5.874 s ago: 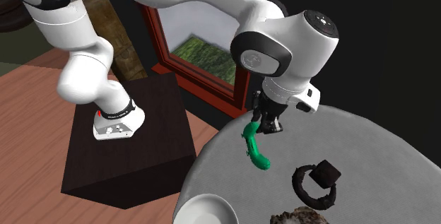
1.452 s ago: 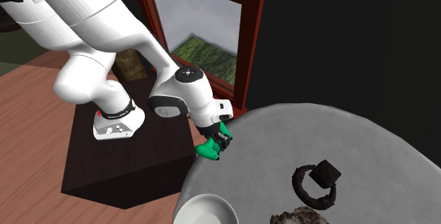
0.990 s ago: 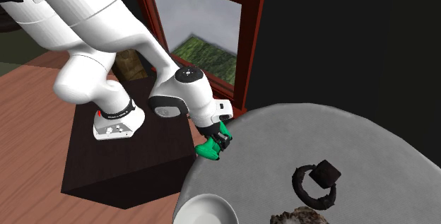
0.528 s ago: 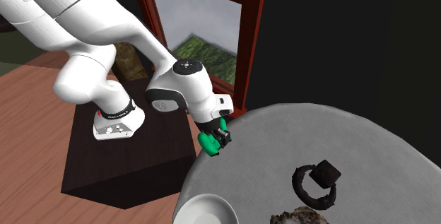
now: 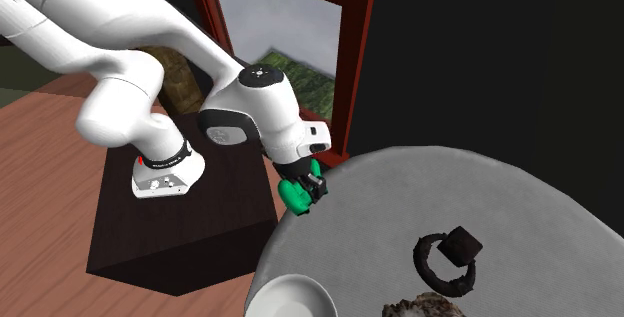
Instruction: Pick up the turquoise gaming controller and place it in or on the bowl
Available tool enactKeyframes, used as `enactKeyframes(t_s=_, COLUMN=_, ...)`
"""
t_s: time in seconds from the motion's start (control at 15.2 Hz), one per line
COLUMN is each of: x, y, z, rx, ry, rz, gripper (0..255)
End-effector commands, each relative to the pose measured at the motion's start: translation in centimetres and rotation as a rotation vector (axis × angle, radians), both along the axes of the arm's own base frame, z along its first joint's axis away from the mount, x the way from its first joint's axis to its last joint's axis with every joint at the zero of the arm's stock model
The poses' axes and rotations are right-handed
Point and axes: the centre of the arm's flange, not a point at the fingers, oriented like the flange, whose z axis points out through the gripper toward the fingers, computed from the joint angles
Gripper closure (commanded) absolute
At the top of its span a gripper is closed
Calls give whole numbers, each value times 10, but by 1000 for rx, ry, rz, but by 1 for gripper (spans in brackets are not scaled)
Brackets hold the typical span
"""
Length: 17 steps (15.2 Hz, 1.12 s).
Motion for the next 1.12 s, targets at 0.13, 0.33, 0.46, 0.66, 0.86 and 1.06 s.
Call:
enactKeyframes(t_s=0.13, x=1, y=0, z=22, rx=0, ry=0, rz=0, gripper=255)
enactKeyframes(t_s=0.33, x=1, y=0, z=38, rx=0, ry=0, rz=0, gripper=255)
enactKeyframes(t_s=0.46, x=1, y=0, z=48, rx=0, ry=0, rz=0, gripper=255)
enactKeyframes(t_s=0.66, x=1, y=0, z=64, rx=0, ry=0, rz=0, gripper=255)
enactKeyframes(t_s=0.86, x=1, y=0, z=80, rx=0, ry=0, rz=0, gripper=255)
enactKeyframes(t_s=1.06, x=-8, y=-25, z=84, rx=0, ry=0, rz=0, gripper=255)
